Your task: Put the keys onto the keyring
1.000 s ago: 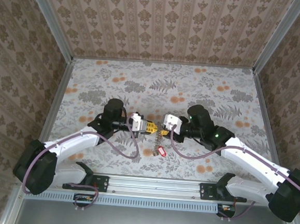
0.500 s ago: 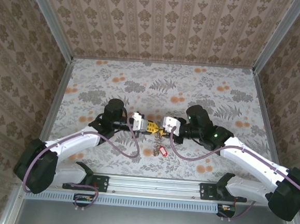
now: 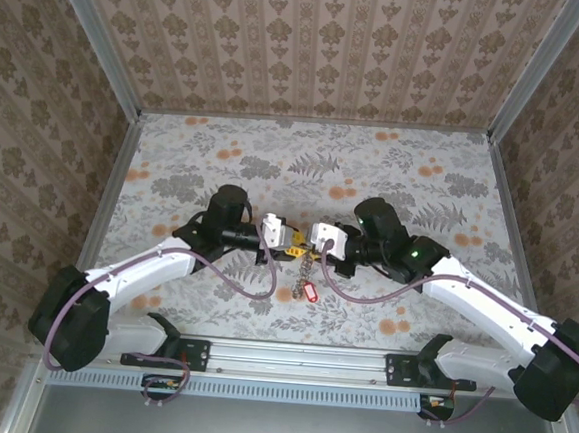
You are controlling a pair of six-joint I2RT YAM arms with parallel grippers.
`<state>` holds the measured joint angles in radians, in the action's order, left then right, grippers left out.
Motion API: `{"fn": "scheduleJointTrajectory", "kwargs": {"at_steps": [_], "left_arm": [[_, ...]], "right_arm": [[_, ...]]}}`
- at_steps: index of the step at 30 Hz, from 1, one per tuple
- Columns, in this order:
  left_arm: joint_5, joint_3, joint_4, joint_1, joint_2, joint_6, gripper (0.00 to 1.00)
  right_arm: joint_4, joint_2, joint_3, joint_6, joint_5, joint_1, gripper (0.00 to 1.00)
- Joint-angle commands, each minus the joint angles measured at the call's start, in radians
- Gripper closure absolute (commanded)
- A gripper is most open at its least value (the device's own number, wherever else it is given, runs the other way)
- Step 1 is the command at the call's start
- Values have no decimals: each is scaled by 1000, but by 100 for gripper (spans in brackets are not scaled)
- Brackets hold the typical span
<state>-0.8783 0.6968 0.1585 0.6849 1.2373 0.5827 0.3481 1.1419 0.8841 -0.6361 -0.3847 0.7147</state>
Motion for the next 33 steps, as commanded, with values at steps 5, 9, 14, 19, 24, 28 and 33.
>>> {"fn": "scheduleJointTrajectory", "kwargs": {"at_steps": [5, 9, 14, 19, 24, 28, 33], "left_arm": [[111, 64, -121, 18, 14, 64, 80], [99, 70, -131, 31, 19, 78, 82], [98, 76, -154, 36, 19, 88, 93], [58, 75, -131, 37, 19, 72, 100], [-43, 22, 25, 25, 10, 5, 100], [-121, 3, 97, 15, 22, -27, 100], [-172, -40, 227, 3, 40, -80, 100]], "right_arm": [[54, 34, 56, 17, 23, 22, 100], [41, 47, 56, 31, 23, 25, 100], [44, 56, 64, 36, 32, 23, 100], [-12, 23, 25, 54, -9, 18, 90], [-88, -37, -65, 94, -96, -10, 79], [-77, -84, -104, 90, -96, -17, 73], [-63, -145, -130, 90, -81, -30, 73]]}}
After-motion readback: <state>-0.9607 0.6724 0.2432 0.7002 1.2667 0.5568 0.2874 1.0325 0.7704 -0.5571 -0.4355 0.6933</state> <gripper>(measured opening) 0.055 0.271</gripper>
